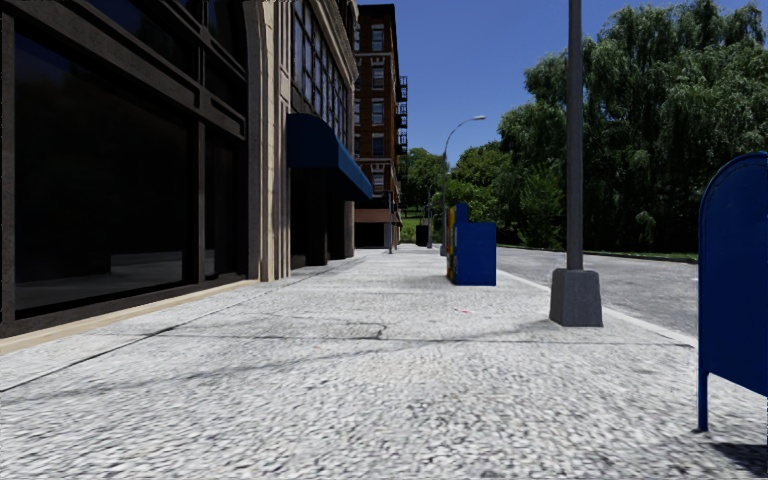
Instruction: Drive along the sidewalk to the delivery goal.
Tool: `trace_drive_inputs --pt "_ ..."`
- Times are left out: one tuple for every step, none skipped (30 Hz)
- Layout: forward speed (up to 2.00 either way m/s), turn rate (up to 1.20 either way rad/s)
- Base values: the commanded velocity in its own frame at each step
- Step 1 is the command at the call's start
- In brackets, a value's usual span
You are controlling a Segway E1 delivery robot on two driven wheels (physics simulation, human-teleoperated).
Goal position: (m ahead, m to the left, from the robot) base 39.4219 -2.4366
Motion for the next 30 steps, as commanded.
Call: trace_drive_inputs --pt "1.94 0.0" --pt "2.0 0.0" --pt "1.97 0.0" --pt "2.0 0.0" --pt "2.0 0.0" --pt "2.0 0.0" --pt "2.0 0.0" --pt "2.0 0.0" --pt "2.0 0.0" --pt "2.0 0.0" --pt "2.0 0.0" --pt "2.0 0.0" --pt "2.0 0.0" --pt "2.0 0.0" --pt "2.0 0.0" --pt "2.0 0.0" --pt "2.0 0.0" --pt "2.0 0.0" --pt "2.0 0.0" --pt "2.0 0.0" --pt "2.0 0.0" --pt "2.0 0.0" --pt "2.0 0.0" --pt "2.0 0.0" --pt "2.0 0.0" --pt "2.0 0.0" --pt "2.0 0.0" --pt "2.0 0.0" --pt "2.0 0.0" --pt "2.0 0.0"
